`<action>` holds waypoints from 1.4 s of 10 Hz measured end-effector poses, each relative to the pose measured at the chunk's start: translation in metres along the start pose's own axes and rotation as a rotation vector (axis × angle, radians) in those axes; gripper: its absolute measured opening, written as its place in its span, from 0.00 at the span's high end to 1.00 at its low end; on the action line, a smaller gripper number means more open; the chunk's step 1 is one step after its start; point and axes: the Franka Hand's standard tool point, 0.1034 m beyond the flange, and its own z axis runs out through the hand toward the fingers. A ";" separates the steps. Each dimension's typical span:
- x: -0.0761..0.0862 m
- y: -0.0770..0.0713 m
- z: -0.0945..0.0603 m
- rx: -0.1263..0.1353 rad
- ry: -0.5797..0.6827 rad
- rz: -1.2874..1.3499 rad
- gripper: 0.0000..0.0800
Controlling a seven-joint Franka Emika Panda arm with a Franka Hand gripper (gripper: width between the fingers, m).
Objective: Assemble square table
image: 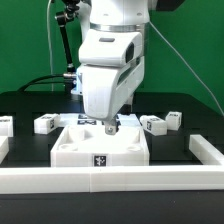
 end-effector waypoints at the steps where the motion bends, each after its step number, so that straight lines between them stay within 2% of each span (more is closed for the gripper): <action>1: 0.000 0.000 0.000 0.000 0.000 0.000 0.19; 6: 0.000 0.000 0.001 -0.002 0.000 -0.001 0.19; 7: -0.002 0.002 0.001 -0.061 0.021 -0.089 0.19; 8: -0.007 -0.003 0.002 -0.119 0.037 -0.167 0.19; 9: -0.013 -0.010 0.005 -0.160 0.045 -0.211 0.19; 10: -0.014 -0.015 0.008 -0.164 0.045 -0.223 0.19; 14: -0.014 -0.014 0.009 -0.161 0.044 -0.221 0.19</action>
Offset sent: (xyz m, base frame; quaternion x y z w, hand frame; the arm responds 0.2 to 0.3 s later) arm 0.0000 0.0000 0.0000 0.0000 0.0000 0.0000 1.0000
